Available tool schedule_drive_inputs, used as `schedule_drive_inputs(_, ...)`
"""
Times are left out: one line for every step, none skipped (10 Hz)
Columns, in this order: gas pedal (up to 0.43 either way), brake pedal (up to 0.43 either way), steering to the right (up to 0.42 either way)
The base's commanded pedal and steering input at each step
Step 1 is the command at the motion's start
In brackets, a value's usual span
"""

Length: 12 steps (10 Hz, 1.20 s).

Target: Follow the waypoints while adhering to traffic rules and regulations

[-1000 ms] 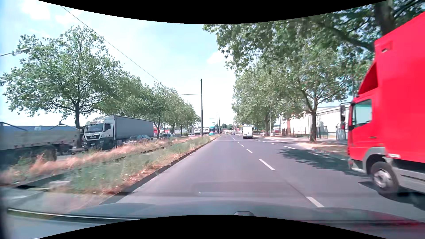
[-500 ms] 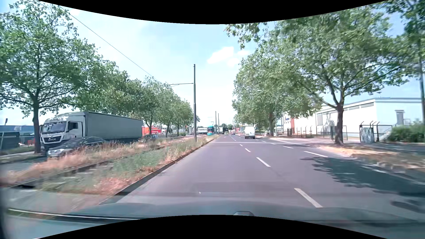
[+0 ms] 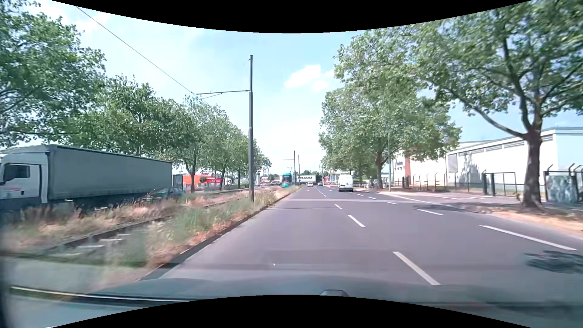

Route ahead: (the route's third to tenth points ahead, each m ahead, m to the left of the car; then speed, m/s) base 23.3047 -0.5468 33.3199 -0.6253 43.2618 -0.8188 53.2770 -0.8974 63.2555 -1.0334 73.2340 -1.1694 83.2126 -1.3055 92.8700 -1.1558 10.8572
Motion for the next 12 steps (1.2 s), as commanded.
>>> schedule_drive_inputs(0.0, 0.0, -0.004)
schedule_drive_inputs(0.0, 0.0, -0.004)
schedule_drive_inputs(0.0, 0.0, -0.004)
schedule_drive_inputs(0.0, 0.0, -0.004)
schedule_drive_inputs(0.0, 0.0, -0.004)
schedule_drive_inputs(0.0, 0.012, -0.004)
schedule_drive_inputs(0.0, 0.03, -0.004)
schedule_drive_inputs(0.0, 0.049, -0.004)
schedule_drive_inputs(0.0, 0.067, -0.004)
schedule_drive_inputs(0.0, 0.079, -0.004)
schedule_drive_inputs(0.0, 0.091, -0.004)
schedule_drive_inputs(0.0, 0.098, -0.004)
